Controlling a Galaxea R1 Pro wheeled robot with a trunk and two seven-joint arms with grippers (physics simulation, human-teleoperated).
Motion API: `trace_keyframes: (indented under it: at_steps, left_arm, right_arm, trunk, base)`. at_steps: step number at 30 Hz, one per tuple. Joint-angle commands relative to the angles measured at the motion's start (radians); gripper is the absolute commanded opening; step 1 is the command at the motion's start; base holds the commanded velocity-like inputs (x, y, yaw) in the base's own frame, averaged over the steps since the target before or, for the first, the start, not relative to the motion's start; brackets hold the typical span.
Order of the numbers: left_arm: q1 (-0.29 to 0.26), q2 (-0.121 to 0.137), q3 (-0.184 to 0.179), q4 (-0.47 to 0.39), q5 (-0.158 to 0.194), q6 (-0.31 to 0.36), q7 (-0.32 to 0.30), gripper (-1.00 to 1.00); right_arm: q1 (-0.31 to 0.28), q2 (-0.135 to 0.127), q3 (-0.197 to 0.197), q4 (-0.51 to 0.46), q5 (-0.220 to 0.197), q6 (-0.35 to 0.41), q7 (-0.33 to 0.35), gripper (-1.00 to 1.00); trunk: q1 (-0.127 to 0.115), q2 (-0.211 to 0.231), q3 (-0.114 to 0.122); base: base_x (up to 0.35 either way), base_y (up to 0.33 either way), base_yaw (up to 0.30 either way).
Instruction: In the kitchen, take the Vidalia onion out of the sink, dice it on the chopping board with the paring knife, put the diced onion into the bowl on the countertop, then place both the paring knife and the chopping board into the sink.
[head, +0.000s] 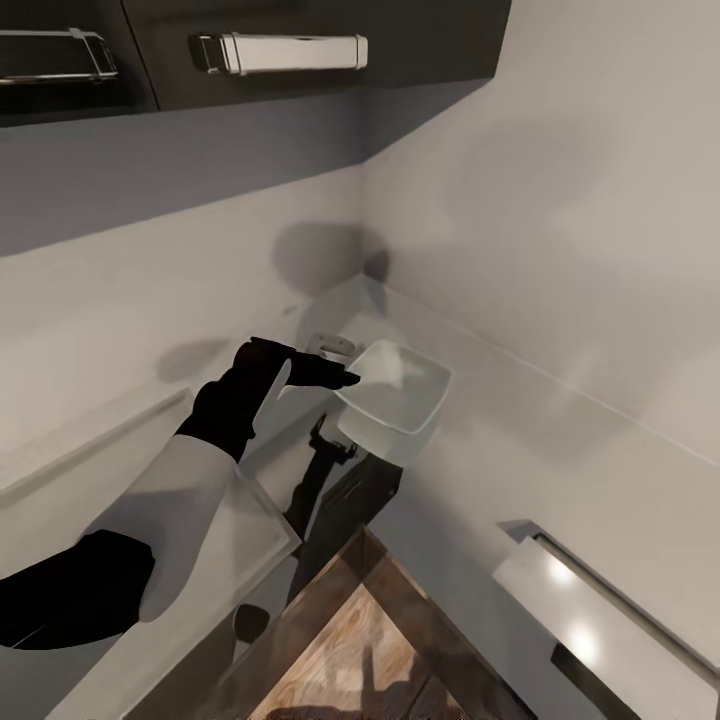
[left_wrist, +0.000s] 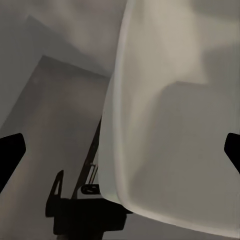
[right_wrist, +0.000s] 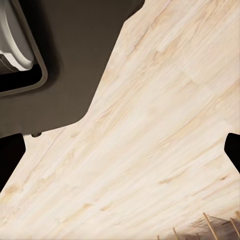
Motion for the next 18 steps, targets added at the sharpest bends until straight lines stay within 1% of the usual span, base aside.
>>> trace_keyframes:
  at_steps: [1, 18]
  left_arm:
    - [-0.001, 0.000, 0.000, 0.000, -0.002, 0.004, -0.003, 1.00]
    - [-0.001, 0.000, 0.000, 0.000, -0.002, 0.004, -0.003, 1.00]
  right_arm:
    - [0.001, 0.001, -0.006, -0.002, 0.000, -0.003, -0.001, 1.00]
    - [0.001, 0.003, -0.006, -0.002, 0.000, -0.003, 0.000, 1.00]
  trunk:
    - [0.000, -0.002, -0.003]
    - [0.000, -0.002, -0.030]
  base:
    - [0.000, 0.000, 0.000]
    - [0.000, 0.000, 0.000]
